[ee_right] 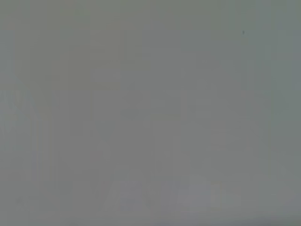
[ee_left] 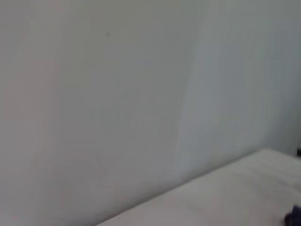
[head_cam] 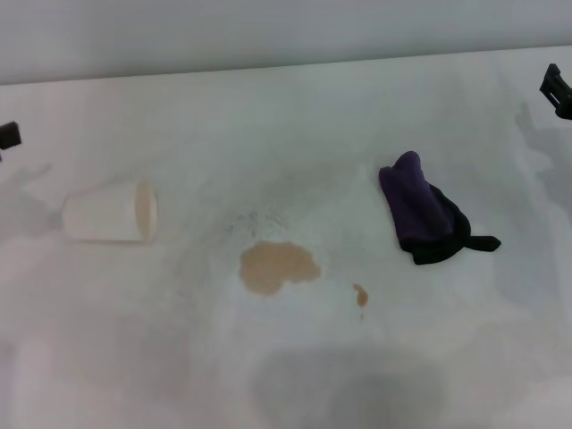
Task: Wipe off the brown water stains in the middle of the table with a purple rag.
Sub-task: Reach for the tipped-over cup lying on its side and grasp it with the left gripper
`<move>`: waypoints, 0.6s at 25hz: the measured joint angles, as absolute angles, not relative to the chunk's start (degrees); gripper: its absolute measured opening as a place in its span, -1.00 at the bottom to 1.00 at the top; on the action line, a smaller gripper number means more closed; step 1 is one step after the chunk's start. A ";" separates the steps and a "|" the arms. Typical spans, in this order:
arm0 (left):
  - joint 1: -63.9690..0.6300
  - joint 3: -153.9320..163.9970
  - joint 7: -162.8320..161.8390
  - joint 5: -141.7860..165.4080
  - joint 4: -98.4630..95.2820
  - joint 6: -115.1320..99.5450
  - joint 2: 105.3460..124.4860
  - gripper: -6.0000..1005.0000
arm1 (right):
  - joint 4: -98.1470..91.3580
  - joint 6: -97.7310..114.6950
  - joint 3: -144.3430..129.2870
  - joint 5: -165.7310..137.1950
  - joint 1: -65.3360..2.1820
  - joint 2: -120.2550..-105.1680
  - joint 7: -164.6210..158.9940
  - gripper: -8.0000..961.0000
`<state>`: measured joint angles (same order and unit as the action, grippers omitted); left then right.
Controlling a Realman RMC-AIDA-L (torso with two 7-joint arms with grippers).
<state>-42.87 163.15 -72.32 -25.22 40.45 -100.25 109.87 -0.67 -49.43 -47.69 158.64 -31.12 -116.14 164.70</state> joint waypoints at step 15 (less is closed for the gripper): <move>-59.97 163.27 -55.86 5.75 46.00 -101.82 108.10 0.76 | 1.21 -53.26 -48.50 158.58 -31.23 -116.19 154.38 0.81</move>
